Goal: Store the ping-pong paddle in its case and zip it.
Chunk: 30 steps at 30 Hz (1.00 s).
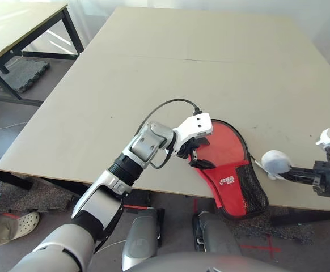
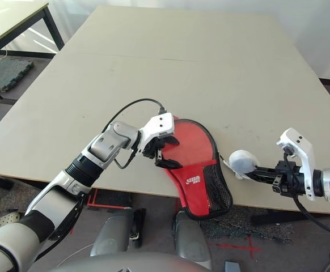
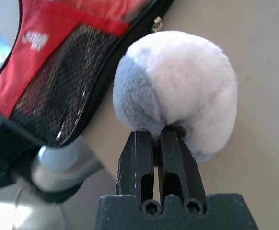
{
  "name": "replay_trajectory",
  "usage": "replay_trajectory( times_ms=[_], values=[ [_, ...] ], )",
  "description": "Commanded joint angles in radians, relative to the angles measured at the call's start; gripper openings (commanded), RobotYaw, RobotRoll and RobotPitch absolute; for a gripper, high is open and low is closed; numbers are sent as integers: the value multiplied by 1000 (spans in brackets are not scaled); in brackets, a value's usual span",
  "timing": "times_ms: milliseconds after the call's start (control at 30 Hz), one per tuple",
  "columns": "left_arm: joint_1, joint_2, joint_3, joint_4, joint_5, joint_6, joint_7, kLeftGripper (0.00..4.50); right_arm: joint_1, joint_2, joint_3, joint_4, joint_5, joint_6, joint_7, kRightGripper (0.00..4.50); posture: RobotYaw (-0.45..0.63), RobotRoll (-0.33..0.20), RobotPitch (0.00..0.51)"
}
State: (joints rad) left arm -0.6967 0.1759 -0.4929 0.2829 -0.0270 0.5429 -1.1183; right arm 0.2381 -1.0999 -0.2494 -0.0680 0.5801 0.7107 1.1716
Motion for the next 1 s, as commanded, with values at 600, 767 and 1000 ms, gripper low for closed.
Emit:
replay_trajectory(
  times_ms=[600,767,1000],
  values=[
    [25,14,-30,3,2,30,4,4500,-179,9,-338,82,307,281,51,4477,-17,0,115],
    [34,26,-1,-21,-15,57,19,4500,-367,119,-351,174,233,158,-149,4477,-8,0,112],
    [36,18,127,-34,-57,62,139,4500,-548,393,-262,353,-40,-238,-506,4477,20,0,108]
  ],
)
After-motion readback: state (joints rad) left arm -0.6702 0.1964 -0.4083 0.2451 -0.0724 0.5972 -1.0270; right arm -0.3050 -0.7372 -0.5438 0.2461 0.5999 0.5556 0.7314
